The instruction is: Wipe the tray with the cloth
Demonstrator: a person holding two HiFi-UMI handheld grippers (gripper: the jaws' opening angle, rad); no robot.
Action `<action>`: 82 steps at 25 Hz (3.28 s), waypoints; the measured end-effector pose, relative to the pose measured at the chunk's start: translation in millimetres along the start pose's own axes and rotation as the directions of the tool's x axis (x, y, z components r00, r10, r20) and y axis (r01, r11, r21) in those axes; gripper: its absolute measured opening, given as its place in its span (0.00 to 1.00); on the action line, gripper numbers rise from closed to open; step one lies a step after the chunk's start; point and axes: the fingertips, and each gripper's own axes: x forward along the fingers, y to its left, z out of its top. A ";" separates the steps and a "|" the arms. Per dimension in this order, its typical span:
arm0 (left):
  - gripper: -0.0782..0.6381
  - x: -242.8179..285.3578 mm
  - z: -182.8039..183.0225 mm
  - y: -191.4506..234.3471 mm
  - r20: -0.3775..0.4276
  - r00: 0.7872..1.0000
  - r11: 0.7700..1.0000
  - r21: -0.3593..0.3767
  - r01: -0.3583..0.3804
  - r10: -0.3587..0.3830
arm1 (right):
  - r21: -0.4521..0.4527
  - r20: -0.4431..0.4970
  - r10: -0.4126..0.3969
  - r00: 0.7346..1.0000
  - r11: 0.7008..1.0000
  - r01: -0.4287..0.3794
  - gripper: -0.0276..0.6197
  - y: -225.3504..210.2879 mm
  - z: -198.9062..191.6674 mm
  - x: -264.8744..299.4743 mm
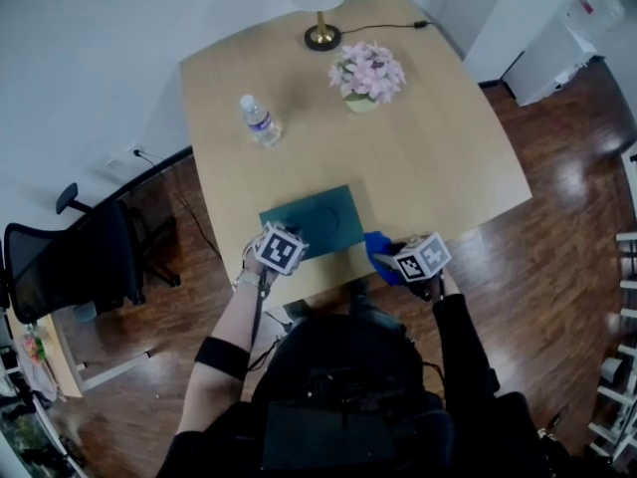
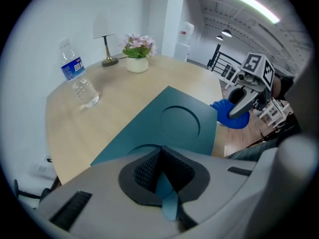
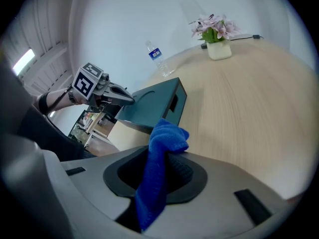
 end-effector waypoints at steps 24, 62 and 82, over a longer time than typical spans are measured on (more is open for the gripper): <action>0.11 -87.1 -57.2 -46.5 0.264 0.963 0.991 -0.104 0.090 -0.060 | 0.171 0.206 -0.182 0.961 0.974 0.148 0.20 39.0 -24.2 -30.0; 0.11 -123.7 -75.4 0.3 0.299 0.949 0.968 -0.250 -0.027 0.103 | 0.123 0.289 -0.487 0.824 0.872 0.473 0.37 -72.2 123.1 -84.3; 0.11 -120.8 -125.0 -9.1 0.307 0.951 0.961 -0.269 0.058 0.028 | 0.168 0.260 -0.259 0.930 0.961 0.220 0.04 86.9 33.1 -2.7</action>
